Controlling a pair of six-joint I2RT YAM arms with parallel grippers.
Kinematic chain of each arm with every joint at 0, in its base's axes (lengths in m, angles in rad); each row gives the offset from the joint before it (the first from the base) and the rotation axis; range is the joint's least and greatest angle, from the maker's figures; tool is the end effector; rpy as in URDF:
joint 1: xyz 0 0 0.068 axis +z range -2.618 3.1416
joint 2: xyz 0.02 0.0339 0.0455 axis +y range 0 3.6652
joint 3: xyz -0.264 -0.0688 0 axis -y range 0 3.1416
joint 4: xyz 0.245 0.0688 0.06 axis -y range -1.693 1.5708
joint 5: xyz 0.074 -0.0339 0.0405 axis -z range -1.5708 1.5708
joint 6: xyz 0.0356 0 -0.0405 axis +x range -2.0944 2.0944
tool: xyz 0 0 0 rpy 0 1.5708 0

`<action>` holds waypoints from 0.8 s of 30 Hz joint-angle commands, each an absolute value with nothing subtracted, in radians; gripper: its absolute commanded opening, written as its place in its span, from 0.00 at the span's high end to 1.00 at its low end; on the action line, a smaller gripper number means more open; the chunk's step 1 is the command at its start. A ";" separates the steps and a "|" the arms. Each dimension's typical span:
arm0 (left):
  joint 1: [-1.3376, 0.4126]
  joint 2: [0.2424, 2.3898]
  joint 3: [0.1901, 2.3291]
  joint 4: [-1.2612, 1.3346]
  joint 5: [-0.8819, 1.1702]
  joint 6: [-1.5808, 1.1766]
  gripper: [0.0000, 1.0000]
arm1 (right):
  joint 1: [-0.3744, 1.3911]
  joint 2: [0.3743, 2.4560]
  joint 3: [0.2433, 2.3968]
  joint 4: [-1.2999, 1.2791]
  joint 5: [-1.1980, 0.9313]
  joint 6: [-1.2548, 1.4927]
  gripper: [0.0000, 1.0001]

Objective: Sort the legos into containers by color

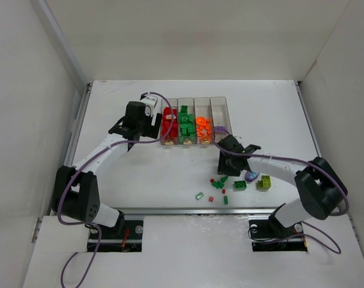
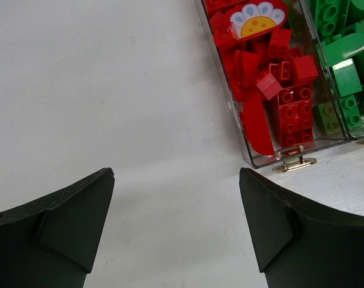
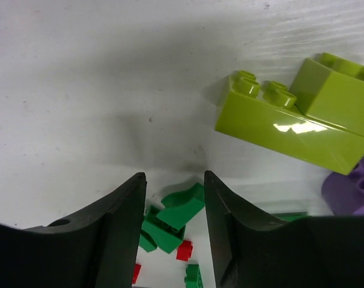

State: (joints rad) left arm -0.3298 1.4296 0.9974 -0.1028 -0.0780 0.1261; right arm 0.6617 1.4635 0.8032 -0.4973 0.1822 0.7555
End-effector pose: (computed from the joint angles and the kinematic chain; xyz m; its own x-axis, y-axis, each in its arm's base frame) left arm 0.3080 -0.1025 0.2709 -0.4459 0.2852 -0.8484 0.3181 0.9365 0.1476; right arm 0.2137 0.1582 0.1733 -0.9009 0.1530 -0.4061 0.0973 0.9832 0.1545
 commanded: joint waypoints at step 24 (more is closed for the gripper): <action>-0.316 1.417 1.029 -0.107 -0.072 0.117 0.17 | 0.698 1.394 0.695 -0.502 0.121 0.816 0.47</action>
